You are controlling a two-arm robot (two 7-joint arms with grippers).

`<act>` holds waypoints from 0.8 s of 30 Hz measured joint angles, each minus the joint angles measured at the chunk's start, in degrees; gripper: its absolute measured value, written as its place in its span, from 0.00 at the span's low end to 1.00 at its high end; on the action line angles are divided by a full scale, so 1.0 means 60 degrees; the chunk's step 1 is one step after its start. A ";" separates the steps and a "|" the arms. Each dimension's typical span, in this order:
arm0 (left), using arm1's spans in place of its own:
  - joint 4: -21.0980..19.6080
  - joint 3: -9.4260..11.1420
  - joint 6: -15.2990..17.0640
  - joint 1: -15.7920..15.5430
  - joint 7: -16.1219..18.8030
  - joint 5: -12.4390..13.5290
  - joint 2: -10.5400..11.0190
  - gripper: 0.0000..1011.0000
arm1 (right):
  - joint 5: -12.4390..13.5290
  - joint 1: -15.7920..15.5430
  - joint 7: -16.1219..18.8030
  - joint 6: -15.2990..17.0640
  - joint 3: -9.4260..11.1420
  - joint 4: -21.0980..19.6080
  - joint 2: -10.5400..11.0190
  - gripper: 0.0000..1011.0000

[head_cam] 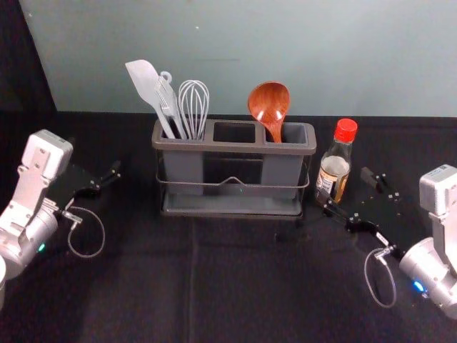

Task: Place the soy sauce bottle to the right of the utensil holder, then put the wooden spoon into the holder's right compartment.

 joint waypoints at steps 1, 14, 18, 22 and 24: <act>0.0000 0.0000 0.0000 0.0000 0.0000 0.0000 0.0000 0.99 | 0.0000 0.0000 0.0000 0.0000 0.0000 0.0000 -0.0001 0.99; 0.0000 0.0000 0.0000 0.0000 0.0000 0.0000 0.0000 0.99 | 0.0000 0.0000 0.0000 0.0000 0.0000 0.0000 -0.0001 0.99; 0.0000 0.0000 0.0000 0.0000 0.0000 0.0000 0.0000 0.99 | 0.0000 0.0001 0.0000 0.0000 0.0000 0.0000 -0.0001 0.99; 0.0000 0.0000 0.0000 0.0000 0.0000 0.0000 0.0000 0.99 | 0.0000 0.0001 0.0000 0.0000 0.0000 0.0000 0.0000 0.99; 0.0000 0.0000 0.0000 0.0000 0.0000 0.0000 0.0000 0.99 | 0.0000 0.0000 0.0000 -0.0001 0.0000 0.0000 -0.0001 0.99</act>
